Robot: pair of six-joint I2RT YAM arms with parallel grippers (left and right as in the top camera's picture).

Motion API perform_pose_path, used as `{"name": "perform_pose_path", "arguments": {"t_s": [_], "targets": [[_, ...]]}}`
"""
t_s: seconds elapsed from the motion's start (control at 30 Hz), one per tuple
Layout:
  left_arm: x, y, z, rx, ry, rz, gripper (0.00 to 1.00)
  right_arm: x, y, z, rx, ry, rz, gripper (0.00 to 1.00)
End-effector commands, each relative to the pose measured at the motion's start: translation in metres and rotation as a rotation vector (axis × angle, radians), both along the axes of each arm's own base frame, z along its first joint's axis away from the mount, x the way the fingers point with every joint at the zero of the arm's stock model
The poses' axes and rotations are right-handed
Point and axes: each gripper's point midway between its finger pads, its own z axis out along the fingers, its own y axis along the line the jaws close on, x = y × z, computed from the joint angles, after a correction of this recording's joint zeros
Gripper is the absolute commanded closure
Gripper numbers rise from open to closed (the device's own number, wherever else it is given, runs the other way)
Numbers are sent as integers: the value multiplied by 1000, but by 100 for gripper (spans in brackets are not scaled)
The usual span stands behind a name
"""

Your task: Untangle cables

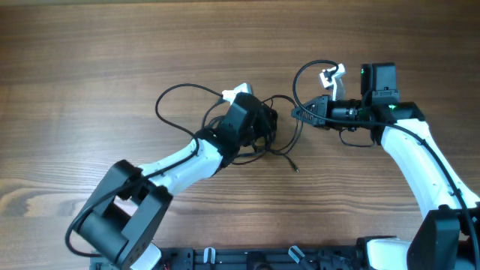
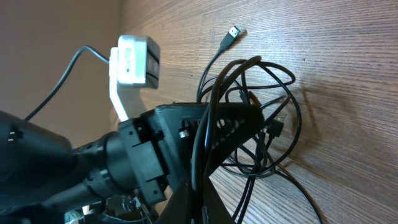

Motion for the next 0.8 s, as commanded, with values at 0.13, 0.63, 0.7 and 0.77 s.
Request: {"name": "perform_pose_path", "arguments": {"t_s": [0.13,0.63,0.7,0.77], "targets": [[18,1,10,-37,-57,28,82,0,3,13,14,-34,14,96],[47,128,125,-251,-131,108,96,-15,-182,-72,-913,279,-692,96],[43,164,139,-204,-168,158,96,-11,-208,-69,-944,277,-791,96],[38,191,146,-167,-184,199,96,-5,-222,-66,-919,265,-846,96]]}}
